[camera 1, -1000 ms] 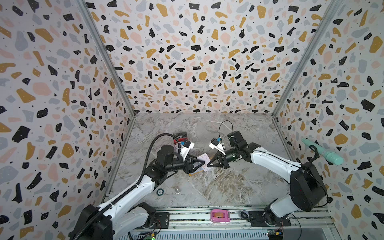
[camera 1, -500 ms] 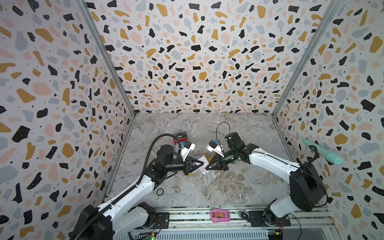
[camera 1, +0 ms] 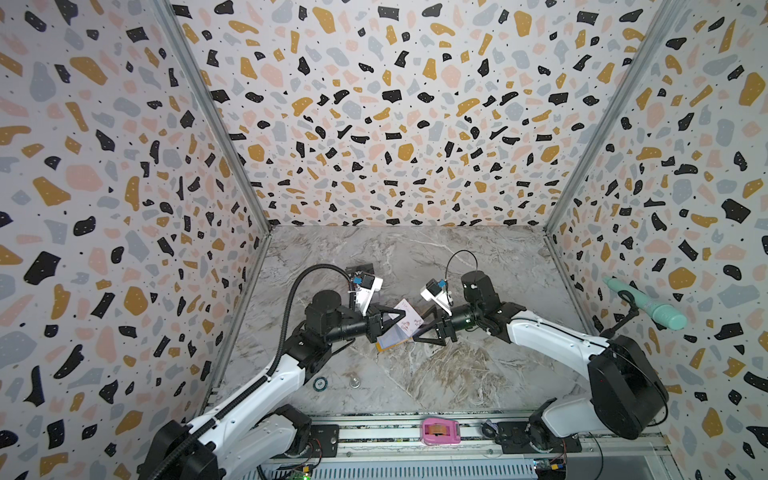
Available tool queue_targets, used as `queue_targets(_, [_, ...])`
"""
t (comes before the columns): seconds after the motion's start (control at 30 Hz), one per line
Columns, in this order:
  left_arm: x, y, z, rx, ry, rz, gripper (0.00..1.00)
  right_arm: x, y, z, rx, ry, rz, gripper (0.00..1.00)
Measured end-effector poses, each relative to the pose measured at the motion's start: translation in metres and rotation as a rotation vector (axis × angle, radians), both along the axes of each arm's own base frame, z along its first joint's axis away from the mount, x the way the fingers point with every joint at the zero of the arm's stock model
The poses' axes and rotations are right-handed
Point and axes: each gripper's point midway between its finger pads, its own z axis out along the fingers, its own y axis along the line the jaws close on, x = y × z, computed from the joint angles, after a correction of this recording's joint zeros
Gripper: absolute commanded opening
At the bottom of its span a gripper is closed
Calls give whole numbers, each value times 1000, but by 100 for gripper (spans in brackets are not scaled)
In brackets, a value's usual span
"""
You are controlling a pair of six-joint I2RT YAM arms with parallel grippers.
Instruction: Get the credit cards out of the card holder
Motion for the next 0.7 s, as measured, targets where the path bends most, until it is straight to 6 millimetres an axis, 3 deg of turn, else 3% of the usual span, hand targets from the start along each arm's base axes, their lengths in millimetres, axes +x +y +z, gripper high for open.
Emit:
queue_targets(0.23, [14, 16, 3, -111, -14, 158, 0, 10, 4, 20, 170, 29, -149, 70])
queue_targets(0.37, [19, 21, 15, -171, -34, 201, 0, 7, 20, 39, 265, 28, -168, 68])
queue_targets(0.53, [20, 27, 39, -260, -87, 227, 0, 4, 32, 61, 372, 24, -188, 57])
queue_targets(0.7, [17, 32, 45, -312, -107, 239, 0, 11, 29, 85, 481, 8, -230, 46])
